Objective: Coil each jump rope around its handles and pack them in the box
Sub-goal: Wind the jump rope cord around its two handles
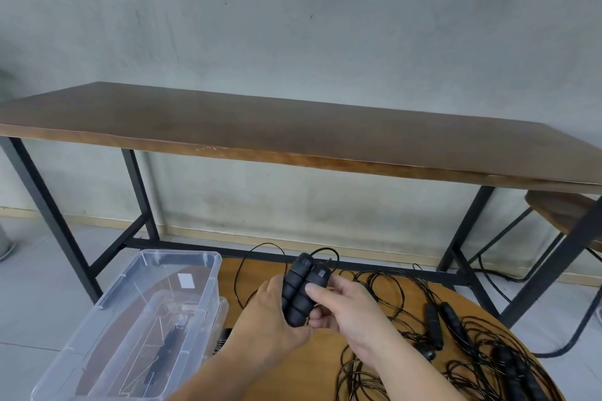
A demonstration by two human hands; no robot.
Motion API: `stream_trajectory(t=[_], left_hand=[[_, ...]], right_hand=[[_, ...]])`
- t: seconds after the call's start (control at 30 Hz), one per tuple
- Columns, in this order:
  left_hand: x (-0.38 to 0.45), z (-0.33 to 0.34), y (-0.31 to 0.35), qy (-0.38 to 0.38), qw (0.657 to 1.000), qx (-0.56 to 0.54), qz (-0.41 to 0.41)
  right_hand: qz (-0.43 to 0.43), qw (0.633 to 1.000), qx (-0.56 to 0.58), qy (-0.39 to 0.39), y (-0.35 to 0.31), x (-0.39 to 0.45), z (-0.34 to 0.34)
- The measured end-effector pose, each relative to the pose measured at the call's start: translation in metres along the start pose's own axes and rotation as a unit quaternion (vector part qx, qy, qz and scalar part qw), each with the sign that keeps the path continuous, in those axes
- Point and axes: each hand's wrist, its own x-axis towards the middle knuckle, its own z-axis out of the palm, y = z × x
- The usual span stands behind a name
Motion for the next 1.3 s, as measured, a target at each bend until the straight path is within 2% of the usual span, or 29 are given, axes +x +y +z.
stream_trajectory(t=[0.07, 0.13, 0.17, 0.2, 0.23, 0.3, 0.37, 0.43, 0.53, 0.6, 0.8, 0.93, 1.1, 1.13, 1.2, 1.3], left_hand=[[0.001, -0.008, -0.002, 0.006, 1.000, -0.019, 0.016], [0.002, -0.019, -0.005, -0.010, 0.997, -0.067, 0.021], [0.003, -0.025, -0.004, -0.022, 0.995, -0.095, 0.020], [0.003, -0.030, -0.003, -0.034, 0.992, -0.121, 0.020], [0.004, -0.036, 0.001, -0.047, 0.989, -0.141, 0.020], [0.006, -0.044, 0.011, -0.068, 0.983, -0.171, 0.020], [0.010, -0.052, 0.021, -0.070, 0.979, -0.188, 0.017], [0.016, -0.058, 0.028, -0.065, 0.975, -0.212, 0.003], [0.024, -0.062, 0.036, -0.072, 0.966, -0.249, -0.018], [0.028, -0.062, 0.039, -0.075, 0.958, -0.277, -0.029], [0.041, -0.058, 0.052, -0.096, 0.921, -0.371, -0.071], [0.052, -0.049, 0.052, -0.113, 0.887, -0.436, -0.100], [0.063, -0.045, 0.049, -0.218, 0.810, -0.528, -0.130], [0.064, -0.043, 0.047, -0.227, 0.806, -0.531, -0.133], [0.067, -0.040, 0.044, -0.229, 0.825, -0.500, -0.126], [0.074, -0.039, 0.041, -0.196, 0.885, -0.409, -0.106]], right_hand=[[-0.035, 0.986, -0.155, 0.046, -0.008, 0.000, -0.005], [-0.114, 0.917, -0.341, 0.170, -0.015, 0.006, -0.016], [-0.160, 0.882, -0.377, 0.233, -0.019, 0.010, -0.021], [-0.197, 0.869, -0.366, 0.267, -0.024, 0.014, -0.025], [-0.221, 0.874, -0.342, 0.264, -0.027, 0.019, -0.028], [-0.238, 0.906, -0.288, 0.197, -0.034, 0.030, -0.031], [-0.229, 0.941, -0.207, 0.141, -0.037, 0.034, -0.026], [-0.206, 0.964, -0.120, 0.122, -0.036, 0.037, -0.017], [-0.190, 0.977, -0.011, 0.099, -0.034, 0.035, -0.004], [-0.182, 0.978, 0.023, 0.097, -0.034, 0.033, 0.002], [-0.152, 0.980, -0.090, 0.096, -0.024, 0.027, 0.011], [-0.105, 0.988, -0.112, 0.034, -0.030, 0.019, 0.008], [-0.050, 0.985, -0.157, -0.053, -0.035, 0.011, 0.002], [-0.045, 0.981, -0.178, -0.066, -0.035, 0.010, -0.002], [-0.041, 0.974, -0.210, -0.080, -0.036, 0.008, -0.009], [-0.020, 0.964, -0.252, -0.087, -0.042, 0.006, -0.023]])
